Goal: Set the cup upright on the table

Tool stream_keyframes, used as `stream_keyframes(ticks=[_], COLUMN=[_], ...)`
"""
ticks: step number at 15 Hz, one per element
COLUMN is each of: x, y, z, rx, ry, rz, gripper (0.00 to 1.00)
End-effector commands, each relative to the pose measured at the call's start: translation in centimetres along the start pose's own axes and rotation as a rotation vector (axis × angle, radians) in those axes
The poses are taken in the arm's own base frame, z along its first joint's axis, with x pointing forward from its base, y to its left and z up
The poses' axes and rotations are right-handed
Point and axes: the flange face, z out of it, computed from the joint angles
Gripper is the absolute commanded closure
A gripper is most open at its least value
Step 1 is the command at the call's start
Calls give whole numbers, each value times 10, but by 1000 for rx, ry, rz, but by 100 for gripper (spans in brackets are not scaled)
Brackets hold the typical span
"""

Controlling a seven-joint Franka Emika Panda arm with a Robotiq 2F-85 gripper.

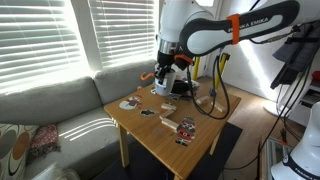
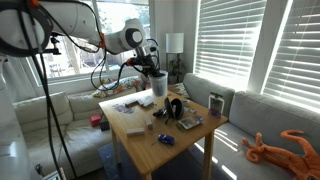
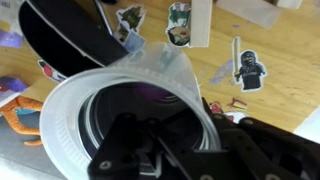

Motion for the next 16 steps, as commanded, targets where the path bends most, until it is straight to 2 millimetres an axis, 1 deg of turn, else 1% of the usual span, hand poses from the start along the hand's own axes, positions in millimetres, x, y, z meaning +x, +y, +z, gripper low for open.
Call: stream_keyframes(ticks=[1,2,5,8,11,12,13,15,16], x=[50,58,73,77,75,74,73,72,72], y=[-2,-8,-35,-57,-62,-62,-61,-63,-66], z=[14,19,30,37,40,40,39,27,15], rx=[-31,-12,33,39,32,28,24,16,15], ry=[-15,-13,6,2,-15,-23,-26,-13,9], rz=[-76,-92,-138,-159,-158,-151,-144,-141,-146], gripper=[99,99,99,99,99,70,68,56,48])
